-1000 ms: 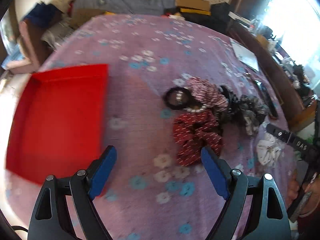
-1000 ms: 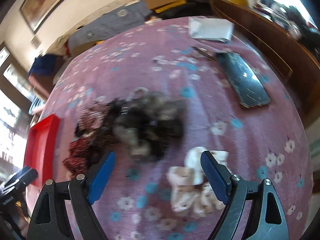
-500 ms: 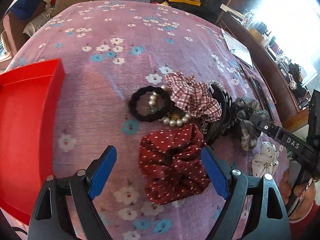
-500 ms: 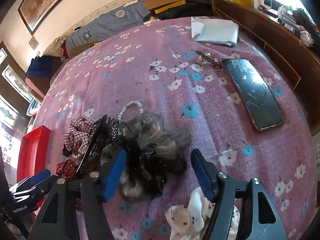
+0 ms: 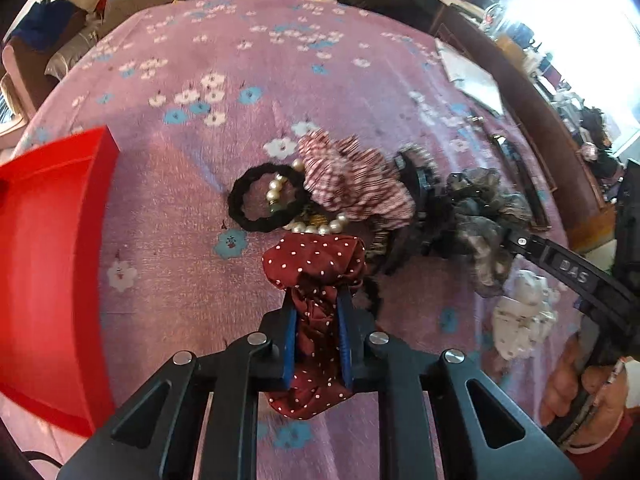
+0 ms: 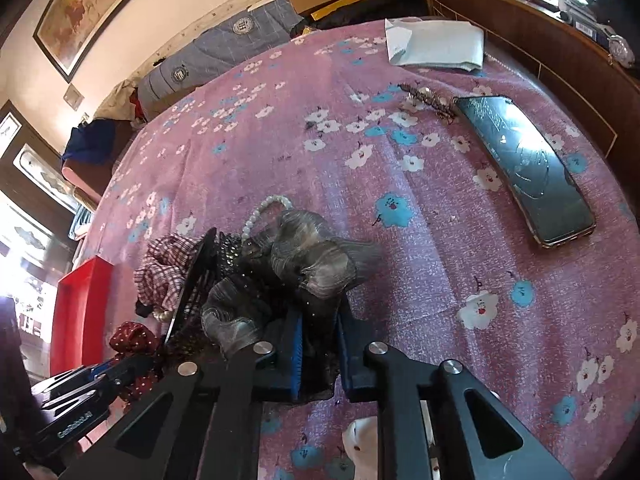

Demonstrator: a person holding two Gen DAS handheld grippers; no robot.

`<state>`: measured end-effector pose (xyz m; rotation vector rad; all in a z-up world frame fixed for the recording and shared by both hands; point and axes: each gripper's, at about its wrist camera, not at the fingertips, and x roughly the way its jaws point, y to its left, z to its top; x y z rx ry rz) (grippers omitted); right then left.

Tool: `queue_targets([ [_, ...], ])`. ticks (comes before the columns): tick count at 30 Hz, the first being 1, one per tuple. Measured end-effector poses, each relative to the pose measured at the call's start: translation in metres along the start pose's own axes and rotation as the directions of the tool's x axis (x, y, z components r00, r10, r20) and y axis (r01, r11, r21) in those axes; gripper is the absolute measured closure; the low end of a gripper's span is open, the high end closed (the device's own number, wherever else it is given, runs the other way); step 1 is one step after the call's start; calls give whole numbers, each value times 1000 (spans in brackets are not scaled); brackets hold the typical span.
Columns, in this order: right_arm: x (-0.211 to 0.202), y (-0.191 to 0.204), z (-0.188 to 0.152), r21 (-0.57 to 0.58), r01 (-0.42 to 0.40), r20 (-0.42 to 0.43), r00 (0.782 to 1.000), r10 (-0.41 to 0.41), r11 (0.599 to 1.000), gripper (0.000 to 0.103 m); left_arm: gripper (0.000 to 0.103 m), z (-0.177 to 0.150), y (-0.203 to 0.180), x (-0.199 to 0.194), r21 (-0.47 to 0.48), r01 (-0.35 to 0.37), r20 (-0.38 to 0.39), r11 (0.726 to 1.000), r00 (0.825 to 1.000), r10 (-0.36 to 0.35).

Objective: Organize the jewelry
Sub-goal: 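Grasp the red polka-dot scrunchie with left tool while right tool grasps grey scrunchie, then carry both scrunchies into the red box and open both tools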

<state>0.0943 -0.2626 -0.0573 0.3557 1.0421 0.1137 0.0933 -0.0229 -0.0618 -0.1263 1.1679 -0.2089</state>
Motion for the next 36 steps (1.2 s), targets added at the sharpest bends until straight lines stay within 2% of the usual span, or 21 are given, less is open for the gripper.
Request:
queue_targets([
  [10, -58, 10, -8, 0, 15, 99, 995, -15, 1000, 88, 87, -3, 10, -71, 25, -23, 112, 999, 993, 21],
  [14, -79, 26, -5, -18, -5, 132, 991, 7, 1000, 88, 87, -1, 40, -93, -7, -45, 157, 999, 987, 46],
  [18, -83, 65, -2, -75, -54, 129, 990, 63, 996, 88, 87, -2, 93, -110, -59, -114, 180, 992, 976, 123],
  [22, -66, 117, -5, -142, -125, 82, 987, 138, 982, 88, 87, 3, 157, -120, -123, -184, 169, 975, 964, 203],
  [26, -36, 180, -7, -195, -221, 2, 974, 226, 956, 88, 87, 9, 216, -124, -171, -242, 152, 955, 951, 268],
  [29, -11, 225, -9, -233, -264, -44, 964, 261, 936, 88, 87, 15, 249, -119, -203, -247, 139, 948, 951, 278],
  [32, 15, 265, -14, -270, -277, -83, 961, 265, 922, 88, 87, 25, 281, -109, -226, -229, 129, 947, 956, 263],
  [36, 57, 307, -20, -292, -280, -143, 958, 248, 915, 88, 87, 38, 307, -89, -225, -245, 102, 943, 957, 273],
])
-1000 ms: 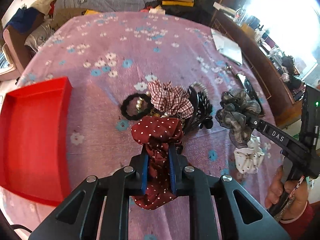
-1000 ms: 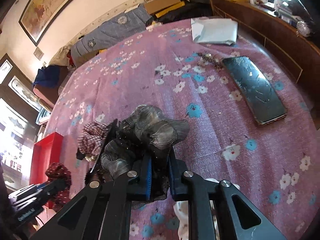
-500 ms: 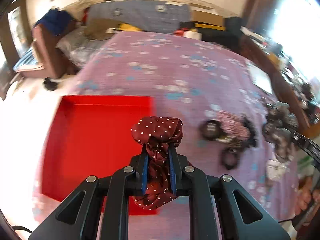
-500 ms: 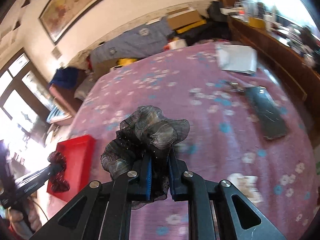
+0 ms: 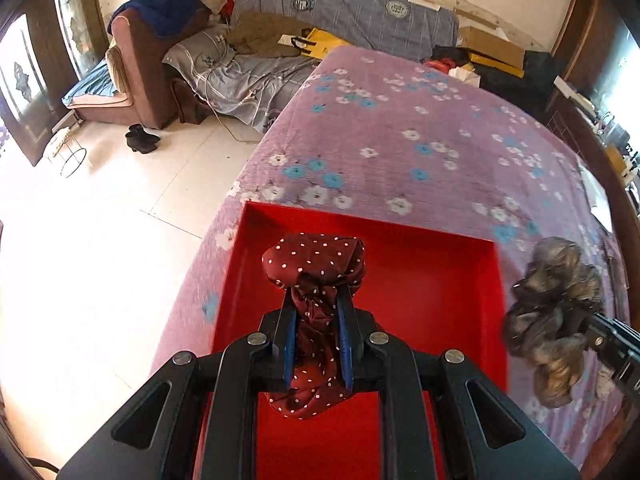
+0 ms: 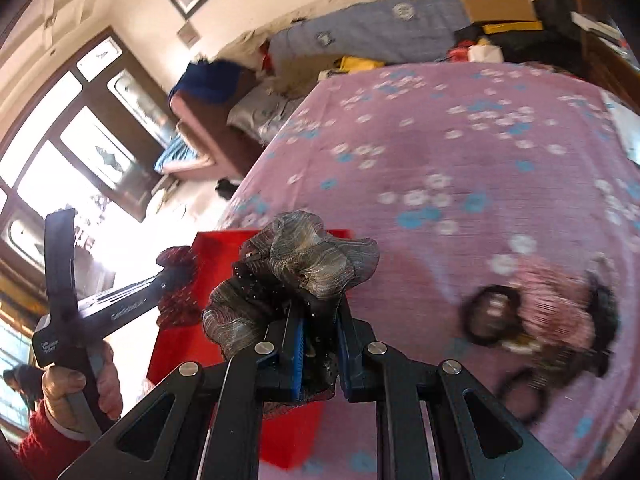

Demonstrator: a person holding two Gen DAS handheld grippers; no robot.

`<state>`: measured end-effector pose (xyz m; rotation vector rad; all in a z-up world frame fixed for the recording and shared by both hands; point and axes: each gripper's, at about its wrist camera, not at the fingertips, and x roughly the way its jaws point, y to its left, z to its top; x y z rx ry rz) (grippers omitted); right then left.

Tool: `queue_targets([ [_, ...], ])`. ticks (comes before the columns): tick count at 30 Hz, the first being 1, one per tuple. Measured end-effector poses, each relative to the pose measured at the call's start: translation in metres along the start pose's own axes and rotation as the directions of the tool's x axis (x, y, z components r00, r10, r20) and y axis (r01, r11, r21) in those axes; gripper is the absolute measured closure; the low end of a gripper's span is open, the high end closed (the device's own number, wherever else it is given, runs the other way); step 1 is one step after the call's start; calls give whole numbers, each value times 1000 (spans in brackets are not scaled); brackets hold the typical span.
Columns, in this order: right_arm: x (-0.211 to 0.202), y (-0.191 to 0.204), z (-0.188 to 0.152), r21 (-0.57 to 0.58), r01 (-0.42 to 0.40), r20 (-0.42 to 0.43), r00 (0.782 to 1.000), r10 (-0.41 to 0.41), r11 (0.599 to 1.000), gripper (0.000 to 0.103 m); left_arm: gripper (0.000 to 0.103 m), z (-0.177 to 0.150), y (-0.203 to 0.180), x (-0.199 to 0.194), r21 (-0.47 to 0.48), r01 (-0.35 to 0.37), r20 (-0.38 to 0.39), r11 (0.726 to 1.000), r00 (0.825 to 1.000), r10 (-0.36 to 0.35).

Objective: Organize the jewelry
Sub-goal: 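Carry both scrunchies into the red box and open both tools, then grasp the pink plaid scrunchie with left tool while right tool grasps white scrunchie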

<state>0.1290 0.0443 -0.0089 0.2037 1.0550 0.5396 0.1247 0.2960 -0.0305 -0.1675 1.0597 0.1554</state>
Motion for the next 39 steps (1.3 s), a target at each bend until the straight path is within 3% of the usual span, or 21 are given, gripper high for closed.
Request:
queue_targets([
  [6, 57, 17, 11, -4, 42, -57, 997, -42, 999, 87, 86, 12, 16, 34, 14, -31, -35, 999, 999, 31],
  [14, 87, 23, 15, -9, 73, -88, 993, -73, 997, 86, 83, 23, 26, 48, -13, -6, -44, 1000, 999, 5],
  [17, 93, 25, 17, -10, 85, -84, 993, -85, 996, 81, 69, 25, 27, 47, -27, 24, -51, 999, 998, -25],
  [19, 94, 24, 18, -7, 90, -79, 993, -90, 996, 69, 60, 26, 29, 42, -51, 52, -41, 997, 998, -54],
  [24, 86, 23, 21, -10, 91, -57, 994, -91, 996, 58, 37, 28, 32, 17, -103, 71, 17, 992, 997, -69],
  [25, 83, 23, 21, -8, 89, -49, 995, -89, 996, 54, 37, 28, 32, 10, -109, 73, 35, 991, 997, -70],
  [29, 61, 24, 16, -8, 78, -27, 997, -79, 997, 52, 31, 29, 26, -21, -106, 64, 88, 992, 995, -54],
  [34, 11, 8, -7, 19, 54, 26, 998, -54, 998, 50, 26, 18, -15, -61, -24, -4, 132, 1000, 991, 8],
  [36, -7, -7, -21, 40, 65, 46, 997, -66, 997, 49, 26, 11, -38, -65, 16, 17, 113, 1000, 993, -19],
  [39, -39, -41, -44, 97, 99, 57, 993, -105, 990, 49, 26, -2, -78, -70, 61, 118, 83, 991, 989, -123],
])
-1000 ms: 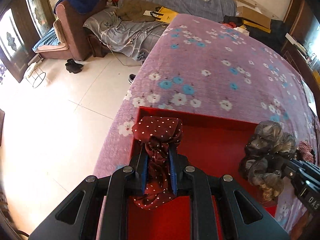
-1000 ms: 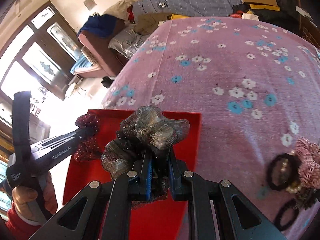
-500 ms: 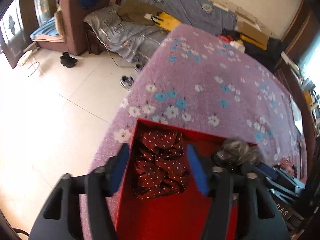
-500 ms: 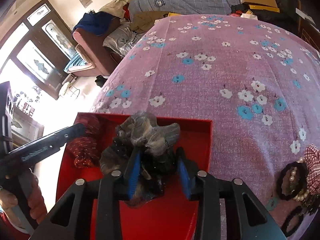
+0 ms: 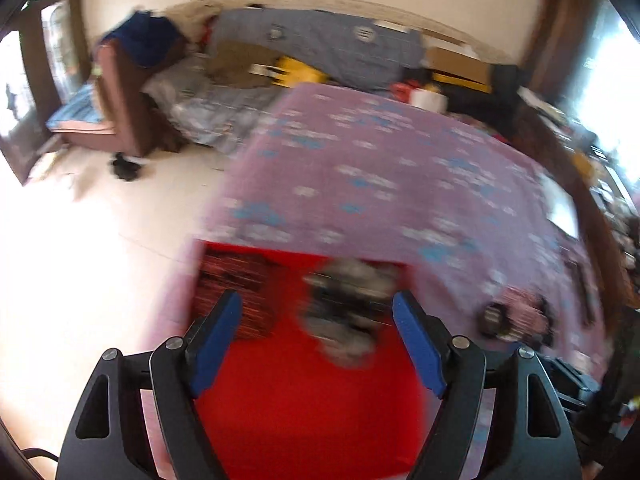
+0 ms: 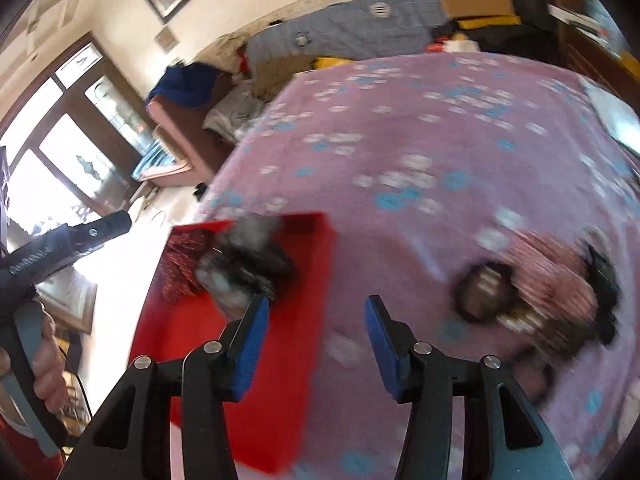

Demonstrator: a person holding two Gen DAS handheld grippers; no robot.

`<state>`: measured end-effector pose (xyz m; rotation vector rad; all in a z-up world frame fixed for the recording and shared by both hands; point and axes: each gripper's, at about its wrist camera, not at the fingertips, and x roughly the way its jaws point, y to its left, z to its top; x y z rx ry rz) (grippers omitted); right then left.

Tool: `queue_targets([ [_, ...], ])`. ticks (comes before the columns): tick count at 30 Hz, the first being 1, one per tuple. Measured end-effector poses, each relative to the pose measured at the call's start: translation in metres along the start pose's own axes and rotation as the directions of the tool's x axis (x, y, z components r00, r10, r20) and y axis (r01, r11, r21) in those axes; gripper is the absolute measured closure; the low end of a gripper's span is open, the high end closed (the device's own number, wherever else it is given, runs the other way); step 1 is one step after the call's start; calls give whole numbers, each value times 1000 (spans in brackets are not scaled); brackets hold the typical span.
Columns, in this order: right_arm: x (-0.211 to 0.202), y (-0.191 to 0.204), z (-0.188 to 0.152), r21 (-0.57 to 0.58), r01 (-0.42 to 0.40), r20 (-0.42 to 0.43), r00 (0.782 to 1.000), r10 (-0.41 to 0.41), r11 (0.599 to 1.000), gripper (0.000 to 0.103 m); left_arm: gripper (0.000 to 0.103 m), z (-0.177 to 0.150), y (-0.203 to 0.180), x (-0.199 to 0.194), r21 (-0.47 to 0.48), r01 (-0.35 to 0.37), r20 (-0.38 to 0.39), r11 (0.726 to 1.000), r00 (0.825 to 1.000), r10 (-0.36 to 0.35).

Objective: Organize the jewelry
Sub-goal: 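Grasp the pink plaid scrunchie with left tool while right tool grasps white scrunchie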

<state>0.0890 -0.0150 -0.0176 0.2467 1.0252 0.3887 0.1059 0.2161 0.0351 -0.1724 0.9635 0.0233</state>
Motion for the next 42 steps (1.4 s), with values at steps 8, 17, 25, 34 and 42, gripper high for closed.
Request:
queue_targets([
  [8, -92, -124, -44, 193, 150, 69, 984, -166, 970, 49, 26, -26, -125, 29, 180, 137, -83, 974, 989, -124],
  [17, -153, -235, -83, 376, 241, 74, 955, -288, 895, 49, 26, -23, -213, 94, 224, 194, -178, 955, 972, -156],
  [25, -150, -263, -91, 371, 211, 57, 967, -249, 904, 49, 26, -19, -244, 137, 207, 185, -225, 961, 965, -137],
  [34, -144, -270, -90, 313, 219, 47, 968, -246, 924, 46, 26, -28, -263, 150, 286, 112, -202, 952, 978, -55],
  [42, -135, -271, -89, 278, 237, 16, 968, -251, 931, 45, 26, -37, -271, 156, 317, 97, -206, 943, 978, -31],
])
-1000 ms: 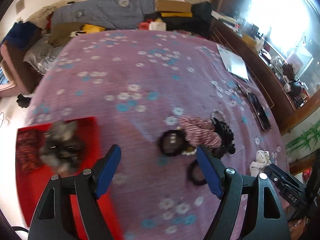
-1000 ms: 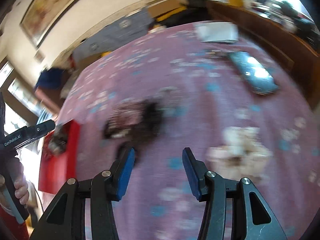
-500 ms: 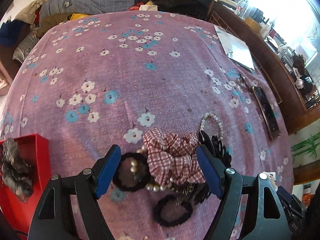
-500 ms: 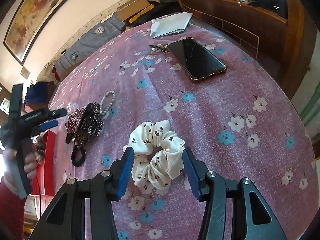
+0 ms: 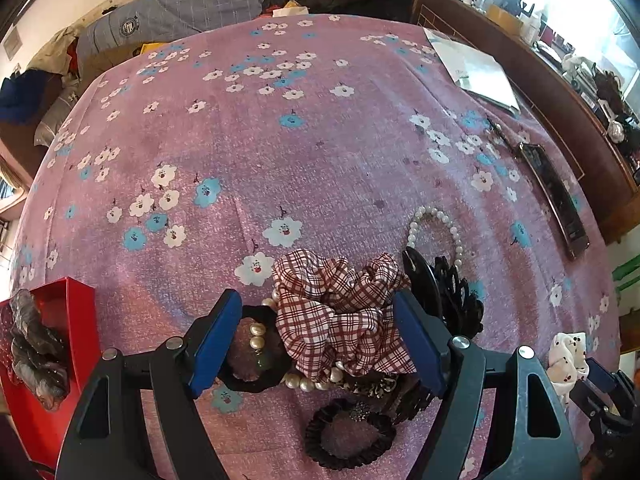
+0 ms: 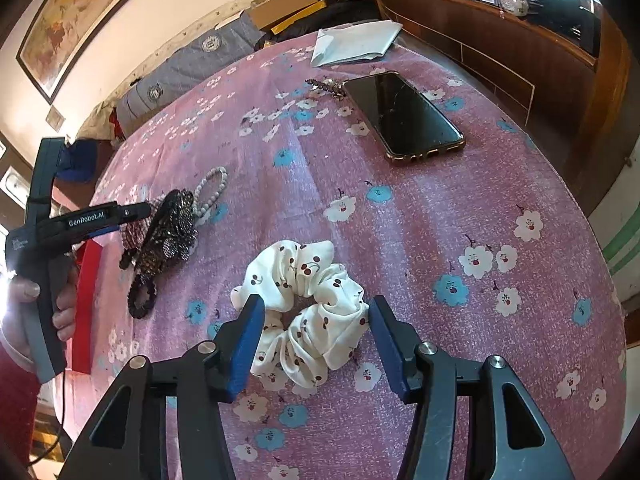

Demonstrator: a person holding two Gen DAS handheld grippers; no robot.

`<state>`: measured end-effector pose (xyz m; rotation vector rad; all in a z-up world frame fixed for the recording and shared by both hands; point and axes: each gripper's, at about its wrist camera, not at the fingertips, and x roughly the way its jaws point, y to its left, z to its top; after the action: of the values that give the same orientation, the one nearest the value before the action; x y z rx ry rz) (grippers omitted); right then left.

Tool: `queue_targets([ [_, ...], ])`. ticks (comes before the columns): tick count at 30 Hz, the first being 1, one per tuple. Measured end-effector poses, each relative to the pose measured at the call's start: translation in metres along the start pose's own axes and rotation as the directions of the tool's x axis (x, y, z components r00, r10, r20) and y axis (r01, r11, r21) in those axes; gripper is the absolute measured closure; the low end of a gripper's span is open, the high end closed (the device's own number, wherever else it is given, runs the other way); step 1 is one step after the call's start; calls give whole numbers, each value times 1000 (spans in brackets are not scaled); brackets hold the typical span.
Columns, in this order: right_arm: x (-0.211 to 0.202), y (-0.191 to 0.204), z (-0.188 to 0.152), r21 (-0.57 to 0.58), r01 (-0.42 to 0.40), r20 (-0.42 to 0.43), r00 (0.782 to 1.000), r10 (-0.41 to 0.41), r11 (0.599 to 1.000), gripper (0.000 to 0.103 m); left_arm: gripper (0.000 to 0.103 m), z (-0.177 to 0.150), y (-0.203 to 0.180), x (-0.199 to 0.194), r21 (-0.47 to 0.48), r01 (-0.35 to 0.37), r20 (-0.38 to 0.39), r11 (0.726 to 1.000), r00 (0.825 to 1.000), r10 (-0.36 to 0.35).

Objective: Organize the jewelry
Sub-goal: 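Grasp the pink plaid scrunchie with left tool while right tool grasps white scrunchie, then carry both scrunchies into the red box and open both tools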

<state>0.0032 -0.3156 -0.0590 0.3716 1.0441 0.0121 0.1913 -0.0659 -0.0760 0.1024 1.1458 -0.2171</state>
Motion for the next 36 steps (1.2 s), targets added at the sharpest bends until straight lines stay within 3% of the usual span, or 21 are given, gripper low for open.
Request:
queue_targets([
  [5, 8, 1, 0, -12, 9, -21, 1000, -10, 1000, 45, 31, 2, -6, 7, -6, 15, -23, 1000, 1000, -15],
  [7, 10, 1, 0, -10, 11, -26, 1000, -12, 1000, 45, 61, 1, -9, 10, -2, 20, -39, 1000, 999, -20],
  [9, 12, 0, 0, -9, 15, -31, 999, -15, 1000, 45, 81, 0, -12, 12, 1, 14, -54, 1000, 998, -14],
  [11, 14, 0, 1, -10, 16, -35, 999, -16, 1000, 48, 88, -2, -14, 9, 2, 12, -46, 1000, 999, -12],
  [12, 14, 1, 1, -14, 12, -39, 999, -13, 1000, 61, 92, -3, -14, 6, 3, 10, -39, 1000, 999, -10],
  [13, 15, 1, 1, -20, 8, -44, 999, -9, 1000, 76, 92, -3, -14, 3, 2, 8, -34, 1000, 999, -8],
  [16, 13, 3, 2, -33, -7, -40, 999, 6, 999, 90, 93, -5, -14, -16, -3, 19, 1, 1000, 1000, -19],
  [23, -13, 10, 8, -43, -32, 5, 999, 33, 999, 92, 92, -22, 3, -81, -40, 61, 107, 997, 993, -56],
  [27, -30, 22, 13, -63, -54, 32, 998, 56, 997, 92, 92, -44, 38, -114, -126, 75, 147, 989, 988, -56],
  [30, -34, 37, 17, -84, -84, 38, 995, 87, 993, 92, 92, -65, 71, -131, -217, 62, 157, 974, 987, -28],
  [36, -26, 109, 21, -200, -190, -8, 981, 193, 961, 92, 92, -116, 157, -151, -379, -51, 114, 924, 988, 101],
])
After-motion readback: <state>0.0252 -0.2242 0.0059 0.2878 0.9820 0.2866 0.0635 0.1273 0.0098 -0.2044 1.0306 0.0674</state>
